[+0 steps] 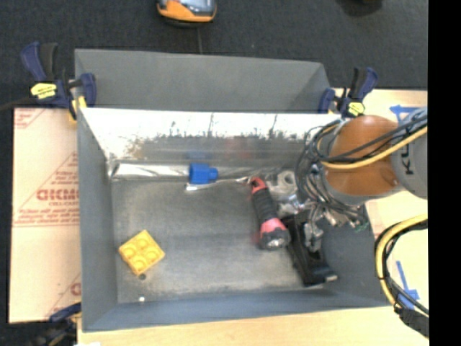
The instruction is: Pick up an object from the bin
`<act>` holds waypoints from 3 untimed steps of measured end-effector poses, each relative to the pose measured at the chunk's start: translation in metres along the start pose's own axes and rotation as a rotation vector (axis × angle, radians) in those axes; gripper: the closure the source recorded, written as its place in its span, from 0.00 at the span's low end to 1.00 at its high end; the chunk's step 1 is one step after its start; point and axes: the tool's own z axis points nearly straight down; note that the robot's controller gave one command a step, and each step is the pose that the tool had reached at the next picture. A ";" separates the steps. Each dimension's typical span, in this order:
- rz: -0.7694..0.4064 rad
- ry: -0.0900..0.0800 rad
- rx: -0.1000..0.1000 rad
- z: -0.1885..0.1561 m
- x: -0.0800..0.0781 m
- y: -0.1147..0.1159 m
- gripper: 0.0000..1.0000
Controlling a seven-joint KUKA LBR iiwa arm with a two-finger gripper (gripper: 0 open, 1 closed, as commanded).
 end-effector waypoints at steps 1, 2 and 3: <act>-0.022 -0.001 0.000 0.000 0.000 0.000 1.00; -0.120 -0.011 -0.015 -0.001 -0.001 -0.006 1.00; -0.124 -0.014 -0.019 -0.001 -0.002 -0.009 1.00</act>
Offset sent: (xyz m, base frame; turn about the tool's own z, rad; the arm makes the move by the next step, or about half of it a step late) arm 0.0007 -0.0143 -0.0041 -0.1384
